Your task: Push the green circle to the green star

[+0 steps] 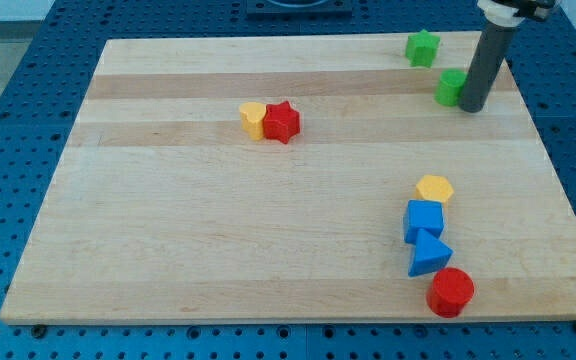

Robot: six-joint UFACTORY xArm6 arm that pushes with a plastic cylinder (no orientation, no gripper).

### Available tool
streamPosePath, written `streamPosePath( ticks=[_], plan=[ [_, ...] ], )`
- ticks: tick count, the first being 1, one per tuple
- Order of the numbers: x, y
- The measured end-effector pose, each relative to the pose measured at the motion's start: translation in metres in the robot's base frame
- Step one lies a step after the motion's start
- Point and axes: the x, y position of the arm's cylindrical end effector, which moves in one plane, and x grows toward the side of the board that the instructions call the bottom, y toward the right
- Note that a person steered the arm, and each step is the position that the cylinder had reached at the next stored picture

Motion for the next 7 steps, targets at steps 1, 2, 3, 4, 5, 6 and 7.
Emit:
streamPosePath(
  ticks=[1,2,3,4,5,6,7],
  plan=[
    [-0.007,0.000],
    [-0.008,0.000],
    [-0.009,0.000],
    [0.003,-0.005],
    [0.012,-0.024],
    [0.012,-0.044],
    [0.009,-0.048]
  ],
)
